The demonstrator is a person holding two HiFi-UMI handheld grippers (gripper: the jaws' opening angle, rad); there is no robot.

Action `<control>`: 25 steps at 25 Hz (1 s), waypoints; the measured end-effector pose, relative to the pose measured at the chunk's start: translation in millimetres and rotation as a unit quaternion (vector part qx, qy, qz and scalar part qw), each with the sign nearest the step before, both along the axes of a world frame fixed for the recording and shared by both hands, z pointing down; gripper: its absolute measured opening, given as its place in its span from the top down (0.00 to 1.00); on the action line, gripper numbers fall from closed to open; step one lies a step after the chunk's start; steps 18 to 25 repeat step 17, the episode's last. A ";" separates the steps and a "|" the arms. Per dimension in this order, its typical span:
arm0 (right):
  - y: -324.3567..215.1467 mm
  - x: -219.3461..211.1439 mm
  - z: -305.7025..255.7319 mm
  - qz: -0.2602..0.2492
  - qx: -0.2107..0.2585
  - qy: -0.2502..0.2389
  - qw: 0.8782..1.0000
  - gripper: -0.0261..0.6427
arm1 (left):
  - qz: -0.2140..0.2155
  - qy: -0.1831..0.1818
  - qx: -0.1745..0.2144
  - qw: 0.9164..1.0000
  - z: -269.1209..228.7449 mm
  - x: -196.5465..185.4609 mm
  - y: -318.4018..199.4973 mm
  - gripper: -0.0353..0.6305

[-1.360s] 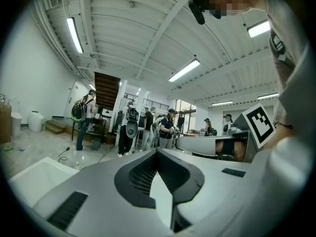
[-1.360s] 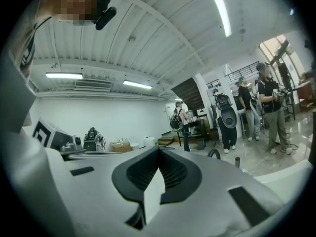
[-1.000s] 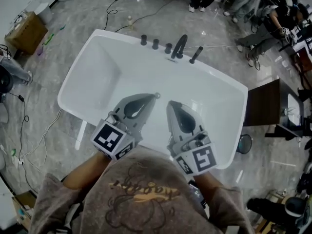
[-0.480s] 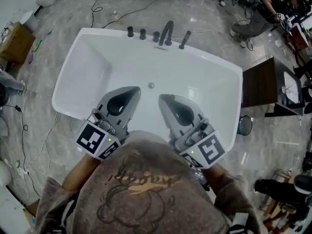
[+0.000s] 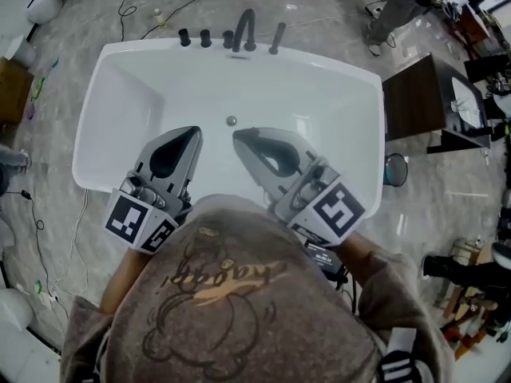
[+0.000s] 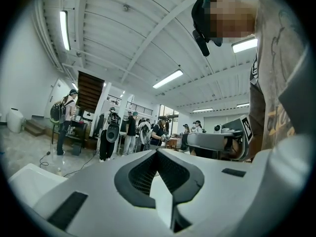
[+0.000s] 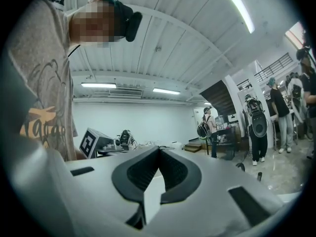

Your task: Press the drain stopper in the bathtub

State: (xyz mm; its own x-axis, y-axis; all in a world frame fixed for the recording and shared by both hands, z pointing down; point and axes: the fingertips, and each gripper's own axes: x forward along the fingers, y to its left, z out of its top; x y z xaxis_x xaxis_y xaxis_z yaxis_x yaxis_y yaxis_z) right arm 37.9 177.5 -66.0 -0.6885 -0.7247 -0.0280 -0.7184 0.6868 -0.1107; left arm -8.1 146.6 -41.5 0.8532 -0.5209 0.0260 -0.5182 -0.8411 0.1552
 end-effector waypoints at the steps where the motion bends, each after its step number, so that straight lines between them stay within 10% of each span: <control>1: 0.1 -0.1 0.7 -0.002 0.001 0.002 1.000 0.96 | 0.000 0.000 -0.002 1.000 1.0 -0.1 -0.1 0.94; 25: 11.0 -18.0 8.0 -0.026 -0.002 0.019 0.999 0.96 | -0.004 0.007 -0.005 1.000 0.6 -9.2 3.6 0.94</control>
